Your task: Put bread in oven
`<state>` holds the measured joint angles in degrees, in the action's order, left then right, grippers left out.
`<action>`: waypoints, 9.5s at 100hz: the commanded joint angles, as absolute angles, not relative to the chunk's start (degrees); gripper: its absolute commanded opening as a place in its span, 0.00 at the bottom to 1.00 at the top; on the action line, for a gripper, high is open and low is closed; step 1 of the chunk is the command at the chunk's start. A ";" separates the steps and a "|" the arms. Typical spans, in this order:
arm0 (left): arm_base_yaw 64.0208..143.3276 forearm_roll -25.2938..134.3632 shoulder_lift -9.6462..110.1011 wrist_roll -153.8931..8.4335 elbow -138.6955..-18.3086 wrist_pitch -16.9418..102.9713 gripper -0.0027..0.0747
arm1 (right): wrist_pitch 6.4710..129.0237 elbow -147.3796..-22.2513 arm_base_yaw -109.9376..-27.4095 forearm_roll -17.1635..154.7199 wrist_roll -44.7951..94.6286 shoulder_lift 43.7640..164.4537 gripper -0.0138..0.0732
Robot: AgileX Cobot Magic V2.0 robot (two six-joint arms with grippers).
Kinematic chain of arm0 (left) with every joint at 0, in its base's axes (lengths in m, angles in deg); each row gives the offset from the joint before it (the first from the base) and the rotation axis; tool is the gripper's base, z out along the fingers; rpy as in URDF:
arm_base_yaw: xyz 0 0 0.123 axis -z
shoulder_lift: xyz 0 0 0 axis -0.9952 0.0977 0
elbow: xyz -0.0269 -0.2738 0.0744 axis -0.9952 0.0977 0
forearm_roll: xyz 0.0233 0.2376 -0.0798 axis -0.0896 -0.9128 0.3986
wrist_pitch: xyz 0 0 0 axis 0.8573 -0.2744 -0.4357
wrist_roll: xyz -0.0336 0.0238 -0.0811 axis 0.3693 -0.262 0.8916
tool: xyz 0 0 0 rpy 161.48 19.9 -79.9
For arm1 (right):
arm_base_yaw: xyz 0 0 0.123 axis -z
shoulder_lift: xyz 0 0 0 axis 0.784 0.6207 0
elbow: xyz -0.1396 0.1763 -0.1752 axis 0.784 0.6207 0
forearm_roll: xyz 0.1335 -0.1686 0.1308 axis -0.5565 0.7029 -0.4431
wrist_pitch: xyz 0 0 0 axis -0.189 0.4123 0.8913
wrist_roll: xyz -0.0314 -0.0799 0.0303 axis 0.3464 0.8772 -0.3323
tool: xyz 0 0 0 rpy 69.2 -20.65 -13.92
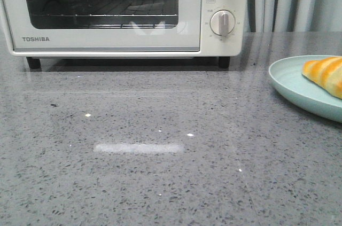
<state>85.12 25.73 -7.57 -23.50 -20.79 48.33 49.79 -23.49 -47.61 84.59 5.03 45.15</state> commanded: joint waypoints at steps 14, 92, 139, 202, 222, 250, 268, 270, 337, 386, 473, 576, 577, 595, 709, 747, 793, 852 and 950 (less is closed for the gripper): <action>84.88 26.10 -9.42 -23.38 -19.48 52.85 0.01 | 45.41 -22.99 -47.23 84.51 5.34 43.73 0.07; 84.88 33.17 -9.42 -23.38 -19.48 56.76 0.01 | 43.66 -22.99 -47.23 84.51 5.34 43.73 0.07; 84.88 46.25 -9.32 -23.38 -19.48 56.79 0.01 | 46.07 -22.99 -47.23 70.75 -6.28 43.83 0.07; 84.88 42.62 2.56 -30.35 -40.22 46.27 0.01 | 70.95 -49.52 -47.23 78.84 2.36 55.75 0.08; 84.88 42.62 11.08 -37.89 -50.48 38.66 0.01 | 74.40 -55.45 -47.34 82.32 2.36 58.98 0.07; 86.18 42.62 12.53 -40.44 -52.81 37.91 0.01 | 75.18 -55.61 -49.11 82.45 4.02 59.08 0.08; 87.91 42.62 12.53 -41.97 -52.81 38.19 0.01 | 75.69 -55.69 -49.24 82.25 4.62 59.08 0.14; 88.04 42.62 12.53 -42.09 -52.81 38.19 0.01 | 75.74 -55.69 -49.37 82.25 4.61 59.08 0.17; 103.85 42.62 28.47 -52.02 -62.91 37.85 0.01 | 84.31 -64.02 -53.55 77.50 9.59 66.93 0.54; 113.50 40.10 57.55 -57.26 -91.02 31.98 0.01 | 88.54 -68.38 -60.96 74.59 12.95 73.01 0.54; 112.80 35.62 71.64 -57.36 -99.10 30.52 0.01 | 88.26 -68.38 -60.96 74.50 12.95 73.01 0.54; 112.21 35.62 74.73 -57.36 -99.10 17.51 0.01 | 87.35 -68.38 -60.96 74.50 12.95 73.01 0.54; 112.21 35.62 74.73 -57.36 -99.10 17.27 0.01 | 87.39 -68.38 -60.96 74.50 12.95 73.01 0.54; 112.21 38.62 72.92 -57.36 -99.10 12.24 0.01 | 87.15 -68.38 -60.96 74.50 12.95 73.01 0.54; 112.21 53.10 35.43 -58.37 -81.16 17.36 0.01 | 106.27 -78.23 -60.96 76.75 12.57 94.81 0.71; 112.21 58.71 26.49 -61.34 -71.06 18.50 0.01 | 110.76 -87.73 -60.86 83.14 11.84 114.83 0.71; 112.21 59.13 26.49 -61.82 -71.06 17.24 0.01 | 111.18 -90.06 -60.86 88.71 9.62 127.17 0.71; 112.21 59.13 26.49 -62.44 -71.06 17.35 0.01 | 111.84 -90.06 -60.86 88.71 9.62 131.77 0.52; 112.21 59.13 26.49 -62.88 -71.06 17.35 0.01 | 124.10 -113.43 -76.27 82.19 13.13 120.44 0.37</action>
<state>112.35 57.16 26.36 -62.63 -69.67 13.82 124.68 -108.83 -71.90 82.68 12.25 122.45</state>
